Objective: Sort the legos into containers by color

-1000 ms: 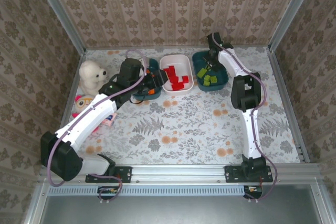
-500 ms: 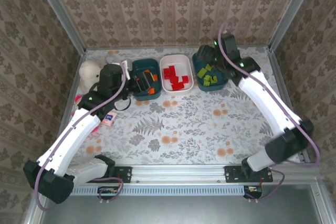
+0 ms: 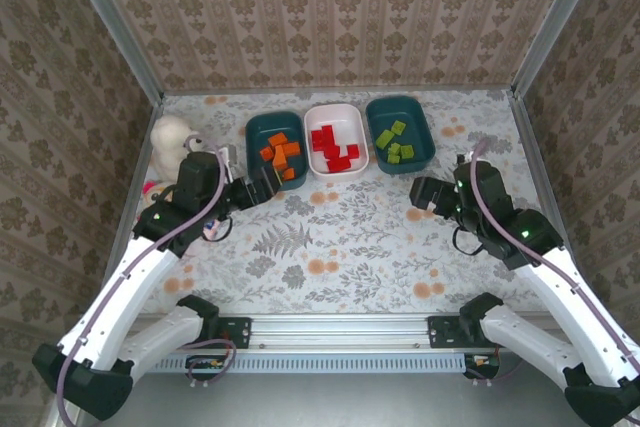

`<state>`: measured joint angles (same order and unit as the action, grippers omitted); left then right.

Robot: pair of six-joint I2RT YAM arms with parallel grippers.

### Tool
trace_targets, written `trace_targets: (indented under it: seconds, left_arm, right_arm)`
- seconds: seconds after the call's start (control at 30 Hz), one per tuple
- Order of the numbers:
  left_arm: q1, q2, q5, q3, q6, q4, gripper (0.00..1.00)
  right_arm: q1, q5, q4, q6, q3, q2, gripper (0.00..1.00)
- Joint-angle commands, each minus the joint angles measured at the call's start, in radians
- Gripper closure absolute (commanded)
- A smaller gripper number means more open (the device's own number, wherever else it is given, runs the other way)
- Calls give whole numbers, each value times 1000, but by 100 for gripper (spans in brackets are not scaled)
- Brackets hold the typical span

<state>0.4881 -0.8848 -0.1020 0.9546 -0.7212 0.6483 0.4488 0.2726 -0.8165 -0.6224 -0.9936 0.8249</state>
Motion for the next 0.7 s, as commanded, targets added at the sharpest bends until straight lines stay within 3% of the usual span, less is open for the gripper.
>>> trace_targets:
  seconds: [0.0, 0.13, 0.2, 0.27, 0.37, 0.47, 0.67]
  left_arm:
    - [-11, 15, 235, -11, 50, 147, 0]
    - [-11, -46, 685, 6, -31, 321, 0]
    - [-11, -54, 809, -66, 97, 224, 0]
    - [-13, -41, 849, -186, 303, 10, 0]
    - [-78, -23, 792, -355, 501, -305, 0]
    - [-162, -66, 686, -431, 577, -496, 0]
    - [-299, -311, 473, -426, 656, -756, 0]
  right_arm:
    - [-2, 201, 96, 123, 89, 15, 0]
    - [-4, 393, 509, 344, 339, -35, 0]
    - [-24, 426, 710, 455, 455, -23, 0]
    - [-73, 384, 803, 470, 501, 22, 0]
    - [-135, 313, 930, 504, 536, 112, 0]
    - [-187, 235, 1054, 541, 549, 233, 0]
    - [-274, 143, 1247, 544, 531, 452, 0]
